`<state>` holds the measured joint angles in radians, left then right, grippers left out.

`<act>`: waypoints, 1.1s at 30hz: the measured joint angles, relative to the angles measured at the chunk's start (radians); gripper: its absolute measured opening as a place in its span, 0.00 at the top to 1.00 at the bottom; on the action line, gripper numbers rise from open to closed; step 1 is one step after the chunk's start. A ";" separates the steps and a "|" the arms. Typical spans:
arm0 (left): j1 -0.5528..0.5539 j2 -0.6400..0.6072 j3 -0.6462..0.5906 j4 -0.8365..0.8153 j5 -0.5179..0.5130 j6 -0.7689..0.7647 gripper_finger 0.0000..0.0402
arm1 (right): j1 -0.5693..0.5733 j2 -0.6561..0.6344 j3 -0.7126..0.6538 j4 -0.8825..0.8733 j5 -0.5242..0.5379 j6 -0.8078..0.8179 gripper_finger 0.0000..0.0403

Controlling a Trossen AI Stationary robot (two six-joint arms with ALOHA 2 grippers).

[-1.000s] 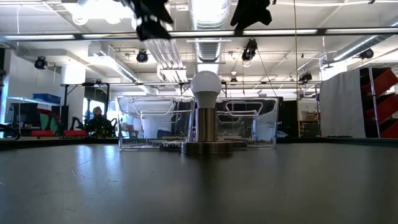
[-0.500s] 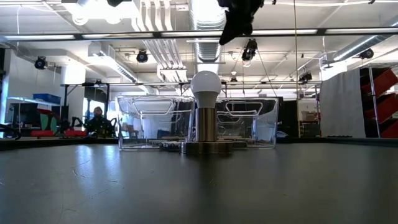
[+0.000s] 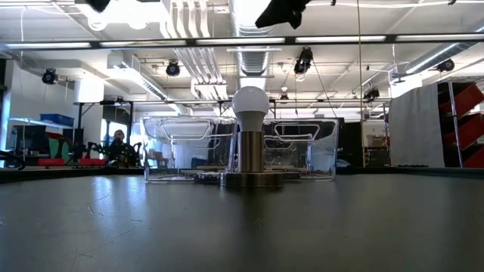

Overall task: Sort batteries
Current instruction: Return to Home Position

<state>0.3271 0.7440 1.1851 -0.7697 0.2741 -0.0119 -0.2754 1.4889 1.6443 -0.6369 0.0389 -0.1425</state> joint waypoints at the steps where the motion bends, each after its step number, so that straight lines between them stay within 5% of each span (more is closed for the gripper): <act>1: 0.000 -0.045 -0.051 0.006 0.000 0.002 0.45 | 0.002 -0.026 -0.041 0.043 -0.023 -0.017 0.97; 6: 0.000 -0.263 -0.292 0.015 -0.001 -0.013 0.45 | 0.010 -0.148 -0.277 0.166 -0.151 -0.086 0.97; 15: 0.001 -0.461 -0.619 0.403 -0.002 -0.235 0.45 | -0.001 -0.206 -0.489 0.120 -0.089 0.071 0.97; 18: 0.001 -0.511 -0.731 0.565 0.004 -0.251 0.45 | -0.010 -0.221 -0.535 0.221 -0.073 0.076 0.97; 22: 0.001 -0.614 -0.875 0.726 0.005 -0.250 0.45 | -0.006 -0.311 -0.690 0.471 -0.181 0.046 0.97; 27: 0.001 -0.741 -0.983 0.745 -0.013 -0.310 0.45 | -0.009 -0.449 -0.895 0.560 -0.209 0.108 0.97; 33: 0.002 -0.718 -1.024 0.743 -0.027 -0.331 0.45 | -0.008 -0.554 -0.987 0.525 -0.188 0.156 0.97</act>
<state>0.3290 0.0261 0.1615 -0.0270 0.2470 -0.3426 -0.2836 0.9345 0.6571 -0.1117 -0.1493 0.0131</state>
